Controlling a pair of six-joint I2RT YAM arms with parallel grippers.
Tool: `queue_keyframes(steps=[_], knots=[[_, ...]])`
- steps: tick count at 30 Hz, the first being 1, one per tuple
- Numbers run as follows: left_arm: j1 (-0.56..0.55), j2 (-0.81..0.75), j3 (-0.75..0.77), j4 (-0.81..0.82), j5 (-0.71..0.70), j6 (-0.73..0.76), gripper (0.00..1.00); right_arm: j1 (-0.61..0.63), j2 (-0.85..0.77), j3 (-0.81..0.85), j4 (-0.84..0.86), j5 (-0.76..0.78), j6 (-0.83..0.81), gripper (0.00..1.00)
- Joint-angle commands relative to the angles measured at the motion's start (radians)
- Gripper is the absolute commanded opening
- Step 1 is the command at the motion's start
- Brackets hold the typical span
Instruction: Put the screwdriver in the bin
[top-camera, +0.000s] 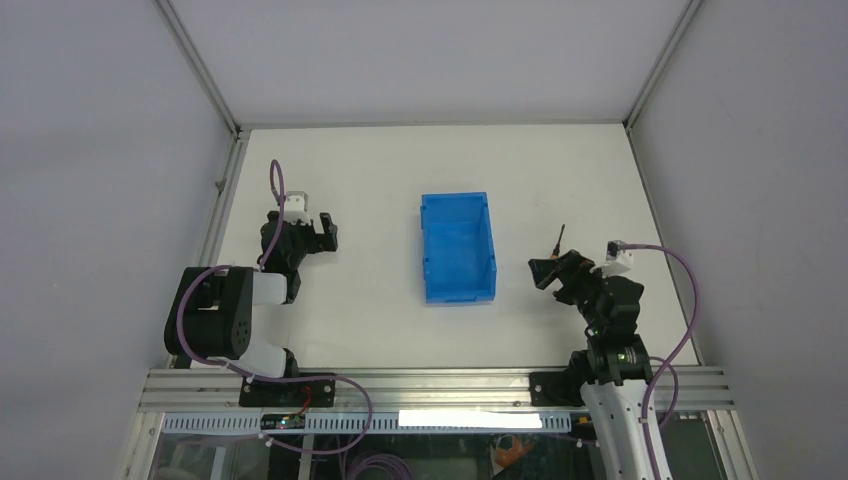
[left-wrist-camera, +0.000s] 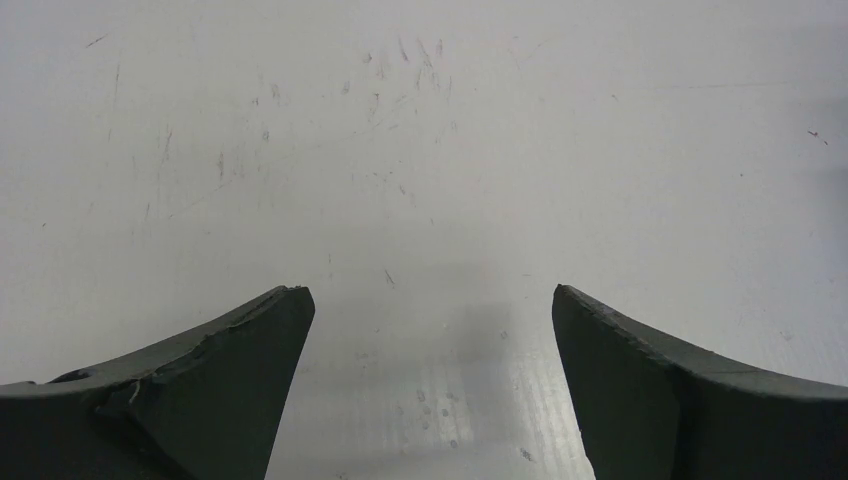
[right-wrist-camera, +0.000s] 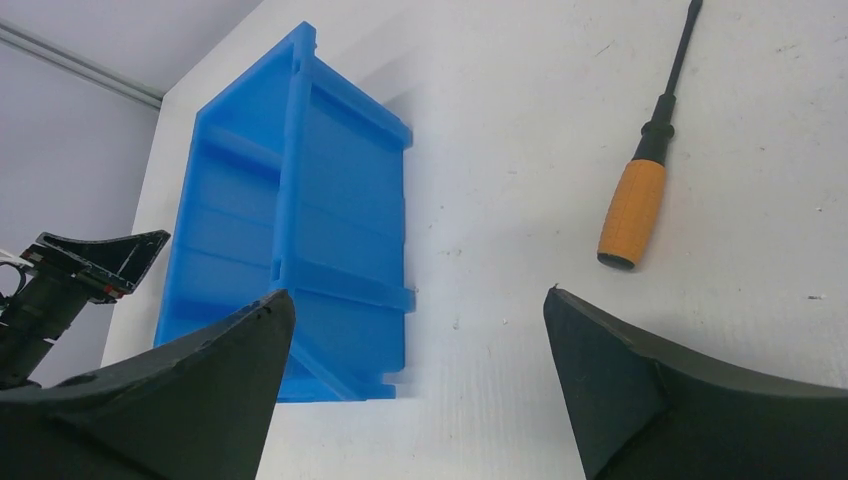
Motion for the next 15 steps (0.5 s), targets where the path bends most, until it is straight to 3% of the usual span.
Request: queue_keyframes(steps=[1, 9, 15], knots=[[0.005, -0.005, 0.016, 0.066, 0.016, -0.003, 0.99, 0.000, 0.007, 0.029, 0.032, -0.018, 0.006, 0.99], [0.005, -0.005, 0.016, 0.066, 0.017, -0.003, 0.99, 0.001, 0.116, 0.251, -0.001, -0.061, -0.104, 0.97], [0.005, -0.005, 0.016, 0.066, 0.017, -0.003, 0.99, 0.001, 0.447, 0.545, -0.170, 0.111, -0.207, 0.93]])
